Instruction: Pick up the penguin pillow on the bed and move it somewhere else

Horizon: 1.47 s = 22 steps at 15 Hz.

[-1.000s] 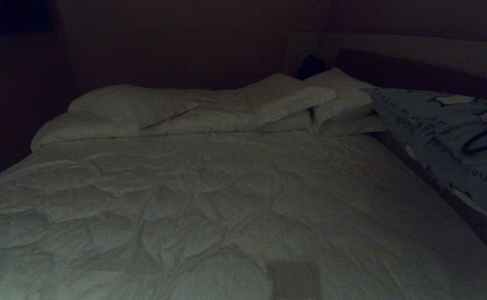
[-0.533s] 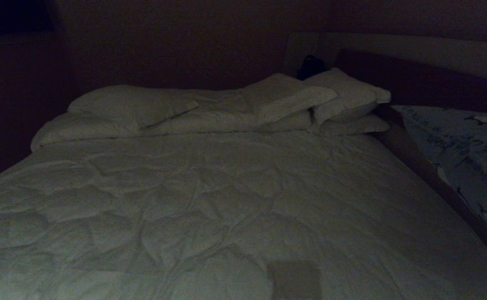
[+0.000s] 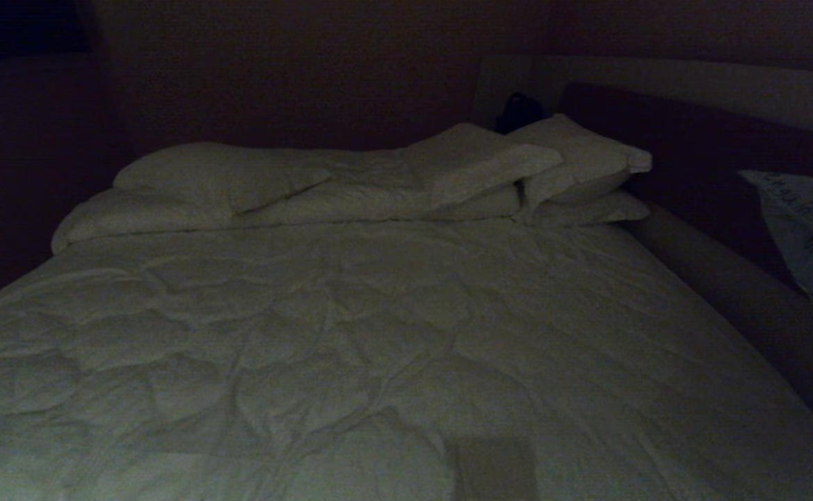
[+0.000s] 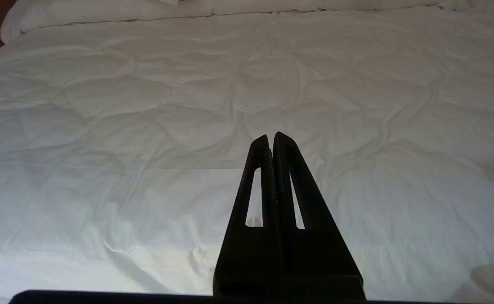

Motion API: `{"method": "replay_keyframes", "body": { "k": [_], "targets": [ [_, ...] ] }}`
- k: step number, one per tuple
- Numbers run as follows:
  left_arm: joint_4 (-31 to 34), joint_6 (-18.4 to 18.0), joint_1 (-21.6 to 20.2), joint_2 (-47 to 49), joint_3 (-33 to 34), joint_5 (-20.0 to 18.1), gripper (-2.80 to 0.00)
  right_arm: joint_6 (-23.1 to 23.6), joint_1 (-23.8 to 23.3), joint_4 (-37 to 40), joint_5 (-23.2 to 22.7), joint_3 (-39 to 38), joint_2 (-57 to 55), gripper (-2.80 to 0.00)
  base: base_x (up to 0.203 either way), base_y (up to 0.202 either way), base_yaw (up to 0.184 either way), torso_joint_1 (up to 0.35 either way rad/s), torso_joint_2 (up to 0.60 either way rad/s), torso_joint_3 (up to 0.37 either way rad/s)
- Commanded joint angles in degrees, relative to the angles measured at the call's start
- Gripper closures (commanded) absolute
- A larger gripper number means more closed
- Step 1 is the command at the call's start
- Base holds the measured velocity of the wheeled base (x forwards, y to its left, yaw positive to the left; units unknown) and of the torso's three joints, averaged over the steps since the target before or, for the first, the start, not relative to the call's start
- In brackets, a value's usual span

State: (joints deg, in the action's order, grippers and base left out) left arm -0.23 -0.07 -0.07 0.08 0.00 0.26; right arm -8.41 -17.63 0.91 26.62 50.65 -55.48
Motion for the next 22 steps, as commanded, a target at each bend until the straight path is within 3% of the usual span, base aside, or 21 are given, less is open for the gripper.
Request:
{"method": "replay_keyframes", "body": {
  "k": [1,8,22],
  "targets": [
    [0.0,0.0,0.0,0.0,0.0,0.0,0.00,-0.7,-0.2,8.4,3.5,-0.1,4.8,0.00,0.000,0.000,0.000,0.000,0.00,0.000],
    [0.0,0.0,0.0,0.0,0.0,0.0,0.00,-1.2,-3.2,13.6,7.1,-1.0,12.0,0.00,0.000,0.000,0.000,0.000,0.00,0.000],
    [0.0,0.0,0.0,0.0,0.0,0.0,0.00,-0.4,-3.9,13.9,21.7,-2.5,19.5,0.00,0.000,0.000,0.000,0.000,0.00,0.000]
  ]
}}
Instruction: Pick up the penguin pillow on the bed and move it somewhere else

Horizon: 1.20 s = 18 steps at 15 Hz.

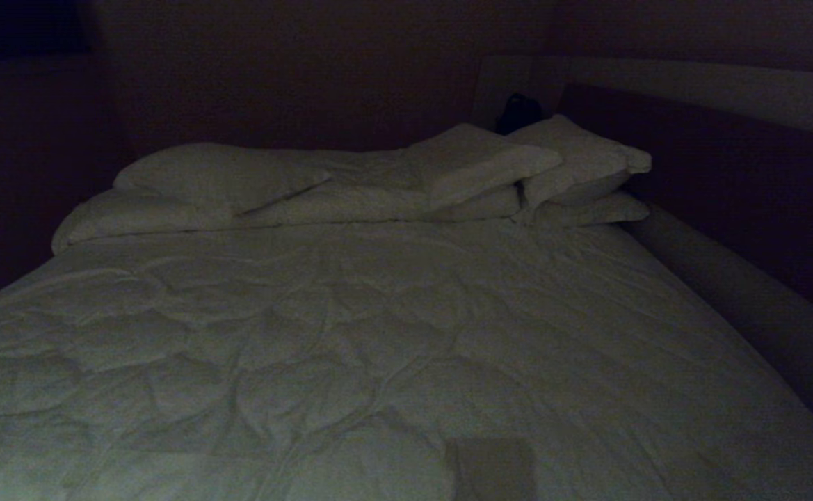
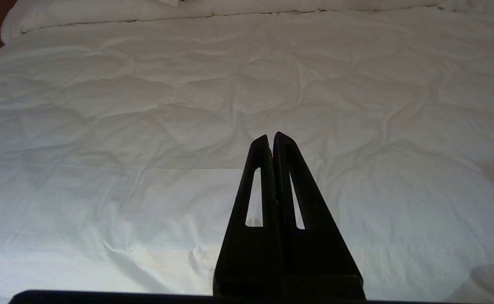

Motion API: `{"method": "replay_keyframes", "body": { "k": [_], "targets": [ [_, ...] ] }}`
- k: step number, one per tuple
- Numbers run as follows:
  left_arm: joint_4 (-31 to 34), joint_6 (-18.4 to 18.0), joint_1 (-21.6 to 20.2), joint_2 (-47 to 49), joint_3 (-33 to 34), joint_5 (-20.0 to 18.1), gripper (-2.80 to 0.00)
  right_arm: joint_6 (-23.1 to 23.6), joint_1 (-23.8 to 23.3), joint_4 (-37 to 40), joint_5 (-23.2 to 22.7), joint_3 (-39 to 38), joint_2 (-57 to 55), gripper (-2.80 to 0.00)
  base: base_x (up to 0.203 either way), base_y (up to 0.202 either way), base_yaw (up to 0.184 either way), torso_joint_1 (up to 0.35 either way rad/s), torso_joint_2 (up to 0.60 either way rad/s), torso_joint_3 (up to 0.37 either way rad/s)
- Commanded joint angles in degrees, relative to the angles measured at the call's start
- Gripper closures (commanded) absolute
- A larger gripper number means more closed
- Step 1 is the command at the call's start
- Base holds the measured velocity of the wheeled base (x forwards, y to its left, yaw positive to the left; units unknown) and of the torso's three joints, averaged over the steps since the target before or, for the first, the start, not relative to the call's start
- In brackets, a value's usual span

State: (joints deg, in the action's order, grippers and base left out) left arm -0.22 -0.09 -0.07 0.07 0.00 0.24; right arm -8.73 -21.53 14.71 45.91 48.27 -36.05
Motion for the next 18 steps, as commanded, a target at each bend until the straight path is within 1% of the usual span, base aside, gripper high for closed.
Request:
{"method": "replay_keyframes", "body": {
  "k": [1,3,5,7,11,13,16,18],
  "targets": [
    [0.0,0.0,0.0,0.0,0.0,0.0,0.00,-0.1,0.0,0.1,3.6,-0.3,0.0,0.00,0.000,0.000,0.000,0.000,0.00,0.000],
    [0.0,0.0,0.0,0.0,0.0,0.0,0.00,-0.1,0.0,0.1,5.7,-0.5,0.1,0.00,0.000,0.000,0.000,0.000,0.00,0.000],
    [0.0,0.0,0.0,0.0,0.0,0.0,0.00,-0.1,0.0,-0.2,9.2,-1.4,0.0,0.00,0.000,0.000,0.000,0.000,0.00,0.000],
    [0.0,0.0,0.0,0.0,0.0,0.0,0.00,-0.2,0.0,-0.5,11.7,-2.8,0.0,0.00,0.000,0.000,0.000,0.000,0.00,0.000],
    [0.0,0.0,0.0,0.0,0.0,0.0,0.00,-0.3,0.0,-0.7,13.8,-4.7,0.2,0.00,0.000,0.000,0.000,0.000,0.00,0.000],
    [0.0,0.0,0.0,0.0,0.0,0.0,0.00,-0.3,0.0,-0.7,16.2,-4.8,0.9,0.00,0.000,0.000,0.000,0.000,0.00,0.000],
    [0.0,0.0,0.0,0.0,0.0,0.0,0.00,-0.3,0.0,-0.8,18.1,-6.2,0.8,0.00,0.000,0.000,0.000,0.000,0.00,0.000],
    [0.0,0.0,0.0,0.0,0.0,0.0,0.00,-0.3,0.0,-2.2,18.4,-8.1,0.5,0.00,0.000,0.000,0.000,0.000,0.00,0.000]
  ]
}}
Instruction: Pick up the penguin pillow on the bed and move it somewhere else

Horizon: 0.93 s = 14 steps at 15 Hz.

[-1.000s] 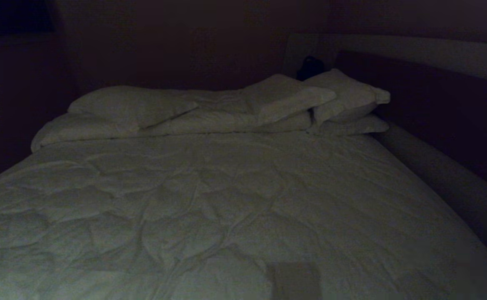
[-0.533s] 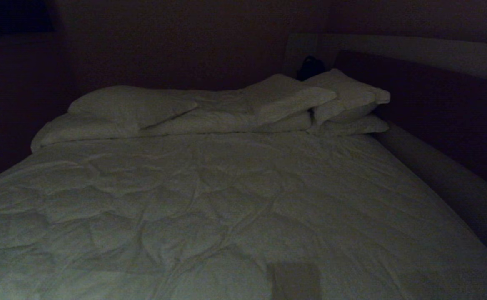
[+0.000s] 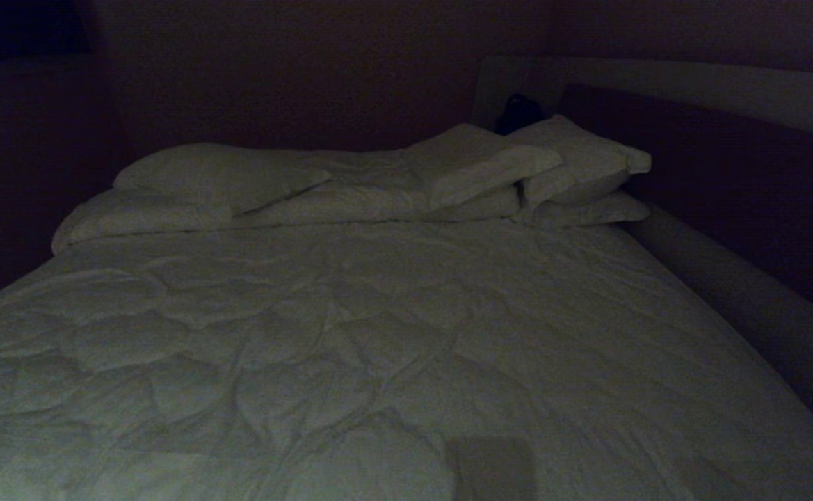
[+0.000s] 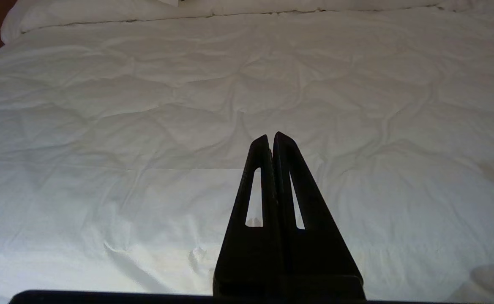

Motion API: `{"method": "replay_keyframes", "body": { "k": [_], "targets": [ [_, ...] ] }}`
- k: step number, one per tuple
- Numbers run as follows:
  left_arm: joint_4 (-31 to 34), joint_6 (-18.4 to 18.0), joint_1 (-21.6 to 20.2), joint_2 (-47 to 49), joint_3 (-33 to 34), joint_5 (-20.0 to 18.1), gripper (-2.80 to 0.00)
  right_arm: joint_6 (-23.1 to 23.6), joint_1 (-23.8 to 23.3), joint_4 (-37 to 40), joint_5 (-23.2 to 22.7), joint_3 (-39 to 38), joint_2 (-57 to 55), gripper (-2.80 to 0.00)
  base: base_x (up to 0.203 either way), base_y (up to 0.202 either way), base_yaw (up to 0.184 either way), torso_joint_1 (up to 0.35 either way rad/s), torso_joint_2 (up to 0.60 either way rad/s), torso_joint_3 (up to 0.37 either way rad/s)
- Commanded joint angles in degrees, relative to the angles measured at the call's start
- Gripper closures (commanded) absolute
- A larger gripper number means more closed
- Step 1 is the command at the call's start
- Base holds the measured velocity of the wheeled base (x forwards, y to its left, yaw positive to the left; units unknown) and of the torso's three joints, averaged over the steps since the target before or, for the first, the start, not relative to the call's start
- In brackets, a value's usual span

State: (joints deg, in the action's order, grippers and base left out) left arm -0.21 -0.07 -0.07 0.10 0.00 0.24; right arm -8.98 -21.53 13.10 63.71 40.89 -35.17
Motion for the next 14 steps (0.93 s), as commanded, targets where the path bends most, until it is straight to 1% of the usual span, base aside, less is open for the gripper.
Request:
{"method": "replay_keyframes", "body": {
  "k": [1,5,7,11,14],
  "targets": [
    [-0.1,0.0,0.0,0.0,0.0,0.0,0.00,0.0,0.0,-1.5,1.1,-1.9,-0.5,0.00,0.000,0.000,0.000,0.000,0.00,0.000],
    [-0.1,0.0,0.0,0.0,0.0,0.0,0.00,0.1,0.0,-2.3,3.0,-3.1,-0.3,0.00,0.000,0.000,0.000,0.000,0.00,0.000],
    [-0.1,0.0,0.0,0.0,0.0,0.0,0.00,0.1,-0.1,-2.3,4.8,-3.5,-0.3,0.00,0.000,0.000,0.000,0.000,0.00,0.000],
    [-0.1,0.0,0.0,0.0,0.0,0.0,0.00,0.5,-0.3,-2.3,6.3,-2.3,0.1,0.00,0.000,0.000,0.000,0.000,0.00,0.000],
    [-0.1,0.0,0.0,0.0,0.0,0.0,0.00,4.1,-0.3,-2.4,6.5,1.5,1.0,0.00,0.000,0.000,0.000,0.000,0.00,0.000]
  ]
}}
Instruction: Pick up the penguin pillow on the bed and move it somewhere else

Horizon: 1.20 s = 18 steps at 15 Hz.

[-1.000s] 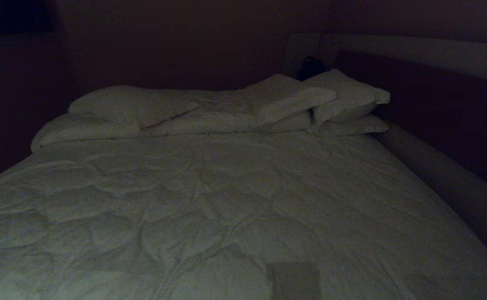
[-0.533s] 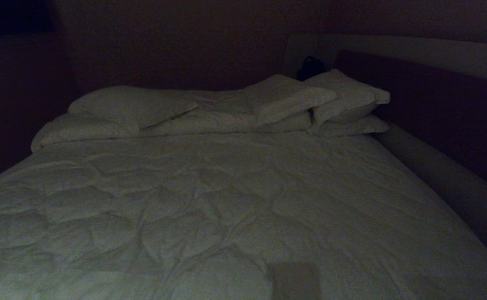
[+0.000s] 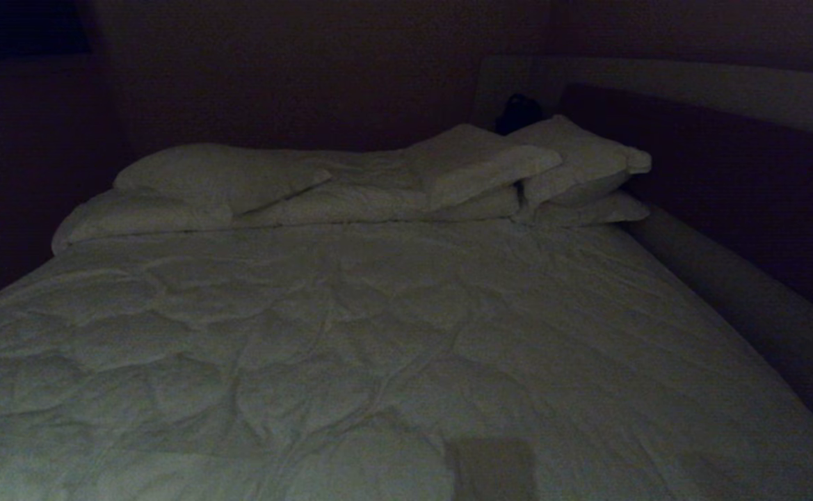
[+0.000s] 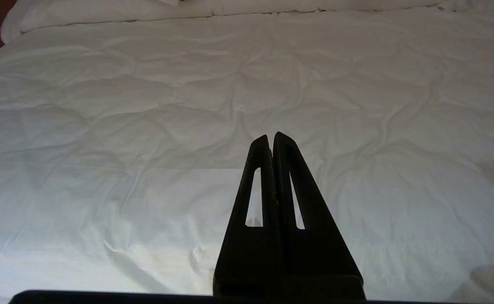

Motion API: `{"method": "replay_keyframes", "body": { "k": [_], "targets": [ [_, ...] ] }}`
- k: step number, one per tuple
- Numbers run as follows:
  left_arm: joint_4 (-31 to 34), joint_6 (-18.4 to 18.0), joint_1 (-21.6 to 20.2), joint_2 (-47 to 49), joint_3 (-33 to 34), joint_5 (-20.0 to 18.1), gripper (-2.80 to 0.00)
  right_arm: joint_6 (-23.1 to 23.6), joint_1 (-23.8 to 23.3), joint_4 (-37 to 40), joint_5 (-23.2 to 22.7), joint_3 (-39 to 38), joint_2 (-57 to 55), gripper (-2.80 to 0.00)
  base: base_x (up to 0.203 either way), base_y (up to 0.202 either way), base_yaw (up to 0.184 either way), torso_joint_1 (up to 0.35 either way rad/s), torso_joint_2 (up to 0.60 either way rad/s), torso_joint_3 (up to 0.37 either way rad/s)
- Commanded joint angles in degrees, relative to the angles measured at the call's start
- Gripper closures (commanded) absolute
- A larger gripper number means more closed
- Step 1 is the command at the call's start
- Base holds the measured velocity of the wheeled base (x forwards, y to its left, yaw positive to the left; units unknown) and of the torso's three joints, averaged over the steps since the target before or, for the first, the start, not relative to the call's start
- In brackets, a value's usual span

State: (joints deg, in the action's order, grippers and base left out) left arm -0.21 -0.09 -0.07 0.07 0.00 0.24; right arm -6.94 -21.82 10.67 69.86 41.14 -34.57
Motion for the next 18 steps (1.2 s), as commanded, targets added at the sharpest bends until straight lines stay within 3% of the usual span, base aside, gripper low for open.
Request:
{"method": "replay_keyframes", "body": {
  "k": [1,3,8,18],
  "targets": [
    [0.0,0.0,0.0,0.0,0.0,0.0,0.00,4.2,0.0,0.1,0.4,2.7,1.3,0.00,0.000,0.000,0.000,0.000,0.00,0.000],
    [-0.1,0.0,0.0,0.0,0.0,0.0,0.00,9.0,0.0,0.0,0.5,3.6,3.6,0.00,0.000,0.000,0.000,0.000,0.00,0.000],
    [0.0,0.0,0.0,0.0,0.0,0.0,0.00,13.8,-0.2,0.1,0.5,5.2,6.9,0.00,0.000,0.000,0.000,0.000,0.00,0.000],
    [-0.1,0.0,0.0,0.0,0.0,0.0,0.00,17.9,-0.1,0.1,0.2,5.0,9.9,0.00,0.000,0.000,0.000,0.000,0.00,0.000]
  ]
}}
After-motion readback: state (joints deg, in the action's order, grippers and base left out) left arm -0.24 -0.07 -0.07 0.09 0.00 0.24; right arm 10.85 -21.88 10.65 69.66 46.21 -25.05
